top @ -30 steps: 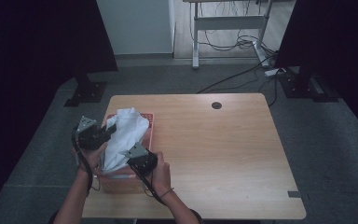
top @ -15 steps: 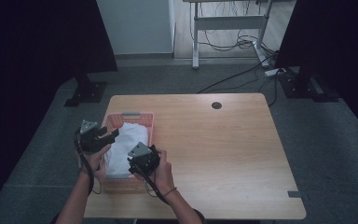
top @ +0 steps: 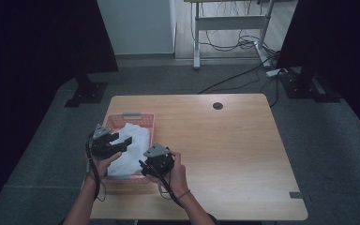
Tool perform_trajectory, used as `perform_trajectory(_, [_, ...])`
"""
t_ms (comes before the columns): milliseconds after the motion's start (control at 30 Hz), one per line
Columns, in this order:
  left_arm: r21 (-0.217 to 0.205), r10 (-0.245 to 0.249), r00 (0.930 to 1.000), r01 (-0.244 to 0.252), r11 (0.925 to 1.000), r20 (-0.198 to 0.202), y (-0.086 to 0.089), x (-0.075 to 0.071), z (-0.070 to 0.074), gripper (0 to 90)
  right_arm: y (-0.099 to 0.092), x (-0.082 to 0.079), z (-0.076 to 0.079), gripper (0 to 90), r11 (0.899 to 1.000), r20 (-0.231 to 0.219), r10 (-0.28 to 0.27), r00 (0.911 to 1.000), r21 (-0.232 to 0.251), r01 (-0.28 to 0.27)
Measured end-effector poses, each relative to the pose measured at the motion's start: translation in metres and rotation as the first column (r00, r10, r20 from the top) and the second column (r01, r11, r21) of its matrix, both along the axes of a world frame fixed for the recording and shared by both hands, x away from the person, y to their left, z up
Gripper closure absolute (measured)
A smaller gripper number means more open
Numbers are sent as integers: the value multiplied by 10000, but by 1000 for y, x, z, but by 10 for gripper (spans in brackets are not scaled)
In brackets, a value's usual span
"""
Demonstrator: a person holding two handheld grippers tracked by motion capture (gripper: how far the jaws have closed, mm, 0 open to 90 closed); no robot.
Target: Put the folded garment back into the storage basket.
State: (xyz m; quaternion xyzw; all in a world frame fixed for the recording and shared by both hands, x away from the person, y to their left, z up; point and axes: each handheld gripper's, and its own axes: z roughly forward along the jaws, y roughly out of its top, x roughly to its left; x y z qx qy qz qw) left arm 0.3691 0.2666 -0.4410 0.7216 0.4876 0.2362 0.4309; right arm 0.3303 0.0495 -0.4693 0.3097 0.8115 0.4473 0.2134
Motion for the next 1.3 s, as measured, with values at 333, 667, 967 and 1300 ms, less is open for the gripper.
perform_trajectory(333, [-1, -451, 9986, 451, 9990, 270, -25, -17, 3, 340, -38, -9, 2, 311, 10000, 160, -24, 9999, -60, 25])
perform_trajectory(667, [-102, -1360, 9893, 1367, 9906, 531, -59, -46, -5, 333, -84, -25, -5, 317, 9998, 55, 190, 9998, 2, -190])
perform_trajectory(967, [-201, -1958, 9783, 1975, 9801, 678, -91, -68, -22, 333, -128, -46, -12, 317, 9999, 11, 80, 10000, -92, -80])
perform_trajectory(1300, [-467, -2582, 9649, 2603, 9644, 472, -115, -95, -47, 333, -180, -70, -23, 316, 9998, 109, -205, 9997, 34, 204])
